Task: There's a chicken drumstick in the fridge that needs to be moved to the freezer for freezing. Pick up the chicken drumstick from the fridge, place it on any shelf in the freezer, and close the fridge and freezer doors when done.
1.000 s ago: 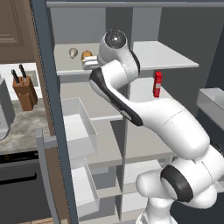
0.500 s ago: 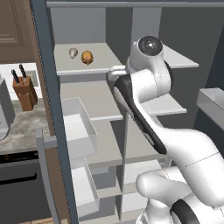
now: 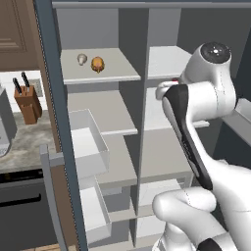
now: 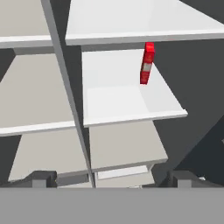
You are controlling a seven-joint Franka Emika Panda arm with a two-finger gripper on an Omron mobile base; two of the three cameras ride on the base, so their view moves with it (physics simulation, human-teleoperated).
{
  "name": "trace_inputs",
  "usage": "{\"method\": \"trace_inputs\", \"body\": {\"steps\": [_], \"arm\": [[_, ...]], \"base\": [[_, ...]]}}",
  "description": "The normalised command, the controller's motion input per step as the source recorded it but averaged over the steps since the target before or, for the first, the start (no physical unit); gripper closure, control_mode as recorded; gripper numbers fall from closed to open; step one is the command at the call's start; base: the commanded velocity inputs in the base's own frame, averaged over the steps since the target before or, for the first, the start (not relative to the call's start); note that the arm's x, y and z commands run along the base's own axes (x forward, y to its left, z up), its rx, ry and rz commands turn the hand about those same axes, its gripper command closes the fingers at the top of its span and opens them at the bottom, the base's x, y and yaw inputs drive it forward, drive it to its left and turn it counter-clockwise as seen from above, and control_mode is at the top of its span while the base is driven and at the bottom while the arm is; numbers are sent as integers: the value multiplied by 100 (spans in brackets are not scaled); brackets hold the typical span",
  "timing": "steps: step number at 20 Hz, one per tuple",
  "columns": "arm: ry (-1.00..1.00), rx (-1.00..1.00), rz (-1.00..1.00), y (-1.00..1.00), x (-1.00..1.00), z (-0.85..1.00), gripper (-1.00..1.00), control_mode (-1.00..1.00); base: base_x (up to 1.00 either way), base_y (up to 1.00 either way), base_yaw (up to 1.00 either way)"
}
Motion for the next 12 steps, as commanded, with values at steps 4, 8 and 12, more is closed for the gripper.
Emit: {"method": "trace_inputs", "body": {"steps": [4,8,12], "arm": [[2,0,-1,-16,-34,-12,-100,-100],[0,0,0,0,-7,-18,-100,-100],[-4,0,0,0,0,-16,-100,-100]], "base": [[0,0,0],[0,0,0],[0,0,0]]}}
